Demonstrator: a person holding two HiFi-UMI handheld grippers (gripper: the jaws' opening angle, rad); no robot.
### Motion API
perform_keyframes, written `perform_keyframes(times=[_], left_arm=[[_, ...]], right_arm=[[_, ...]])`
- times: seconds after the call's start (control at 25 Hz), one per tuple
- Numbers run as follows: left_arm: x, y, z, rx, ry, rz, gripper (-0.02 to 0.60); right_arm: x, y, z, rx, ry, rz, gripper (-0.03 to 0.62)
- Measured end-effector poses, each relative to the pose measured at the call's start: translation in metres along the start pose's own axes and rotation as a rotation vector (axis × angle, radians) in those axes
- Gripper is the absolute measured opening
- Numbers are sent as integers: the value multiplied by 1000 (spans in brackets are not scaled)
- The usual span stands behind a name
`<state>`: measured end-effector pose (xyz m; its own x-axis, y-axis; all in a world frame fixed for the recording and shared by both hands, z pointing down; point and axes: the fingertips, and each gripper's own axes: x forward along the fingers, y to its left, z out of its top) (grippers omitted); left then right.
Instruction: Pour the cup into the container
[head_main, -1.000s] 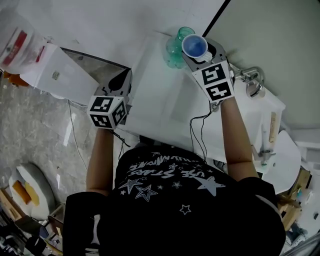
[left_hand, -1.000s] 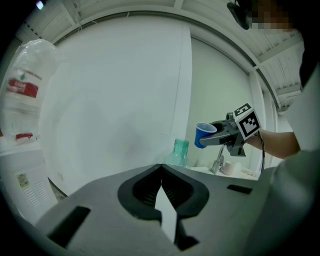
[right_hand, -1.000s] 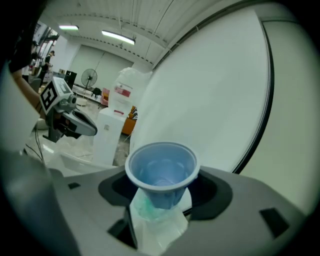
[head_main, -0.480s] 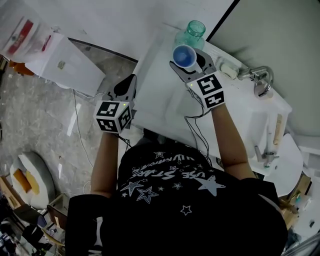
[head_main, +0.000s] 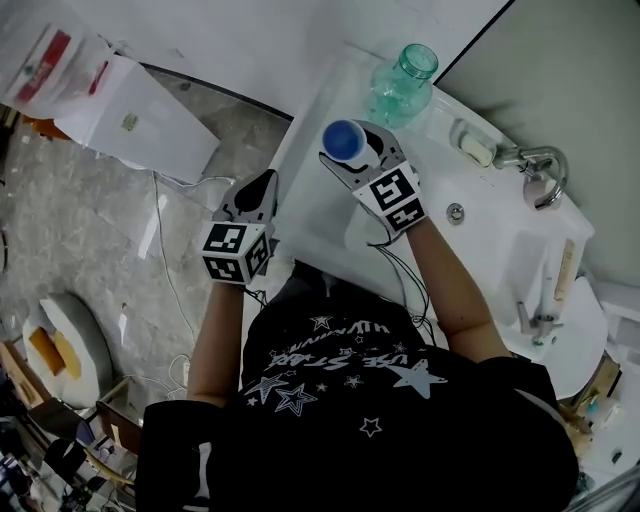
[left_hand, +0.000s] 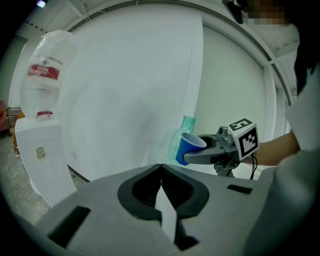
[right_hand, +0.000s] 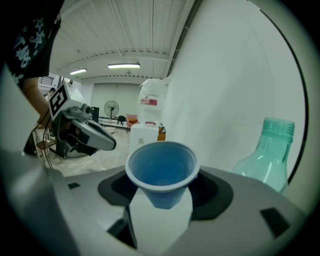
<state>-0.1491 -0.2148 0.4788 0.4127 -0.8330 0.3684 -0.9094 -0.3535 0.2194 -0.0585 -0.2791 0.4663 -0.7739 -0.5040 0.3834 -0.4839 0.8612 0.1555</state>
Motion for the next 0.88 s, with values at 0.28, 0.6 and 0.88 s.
perform_keyframes(times=[0.28,0.6,0.88], left_arm=[[5,17,-16,-33,35,5,9],[10,38,-27,-70,63,15,11],[15,47,-32,-85,76,21,11]], right_arm=[[40,12,-26,48,49,33,301],[73,22,-54,63,124,85,301],[85,32,-65,64,156,124,302]])
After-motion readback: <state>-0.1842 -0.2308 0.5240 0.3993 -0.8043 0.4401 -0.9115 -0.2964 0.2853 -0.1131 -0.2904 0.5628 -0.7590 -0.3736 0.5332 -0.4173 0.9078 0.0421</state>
